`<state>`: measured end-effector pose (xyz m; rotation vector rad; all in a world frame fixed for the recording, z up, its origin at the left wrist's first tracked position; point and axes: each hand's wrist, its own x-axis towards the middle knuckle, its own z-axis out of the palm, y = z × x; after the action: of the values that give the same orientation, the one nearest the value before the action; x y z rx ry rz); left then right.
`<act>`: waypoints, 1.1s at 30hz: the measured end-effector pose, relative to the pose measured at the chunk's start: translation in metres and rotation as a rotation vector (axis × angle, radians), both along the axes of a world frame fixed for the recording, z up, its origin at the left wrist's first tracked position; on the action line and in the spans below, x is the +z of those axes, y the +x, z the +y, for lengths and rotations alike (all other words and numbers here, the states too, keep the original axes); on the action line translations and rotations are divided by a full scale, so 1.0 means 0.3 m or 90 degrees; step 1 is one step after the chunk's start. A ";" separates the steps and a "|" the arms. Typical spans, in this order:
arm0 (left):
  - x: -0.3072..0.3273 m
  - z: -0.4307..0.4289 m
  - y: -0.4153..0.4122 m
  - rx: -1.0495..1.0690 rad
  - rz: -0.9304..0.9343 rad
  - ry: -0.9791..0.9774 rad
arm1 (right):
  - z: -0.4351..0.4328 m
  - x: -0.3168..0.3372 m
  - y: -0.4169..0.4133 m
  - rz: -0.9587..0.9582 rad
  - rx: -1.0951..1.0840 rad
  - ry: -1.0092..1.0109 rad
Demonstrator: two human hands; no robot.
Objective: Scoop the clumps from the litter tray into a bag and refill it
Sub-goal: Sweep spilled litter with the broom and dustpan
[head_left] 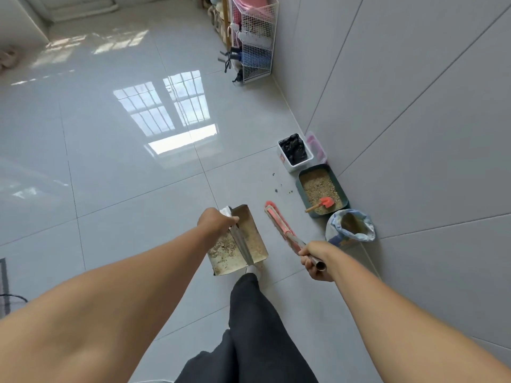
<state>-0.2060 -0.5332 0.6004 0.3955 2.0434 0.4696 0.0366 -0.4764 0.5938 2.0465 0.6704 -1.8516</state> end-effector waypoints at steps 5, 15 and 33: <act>-0.041 0.191 -0.170 0.000 -0.010 -0.032 | 0.200 0.008 -0.137 -0.010 -0.005 -0.005; -0.082 0.556 -0.434 -0.031 0.009 -0.018 | 0.514 -0.035 -0.378 -0.044 -0.001 0.019; -0.239 0.995 -1.015 -0.233 0.227 -0.088 | 0.758 -0.237 -1.013 -0.005 -0.327 -0.014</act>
<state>-0.5106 -0.2346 0.5288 0.7964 2.2594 0.0336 -0.2673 -0.2489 0.5227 2.3688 0.1169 -2.0906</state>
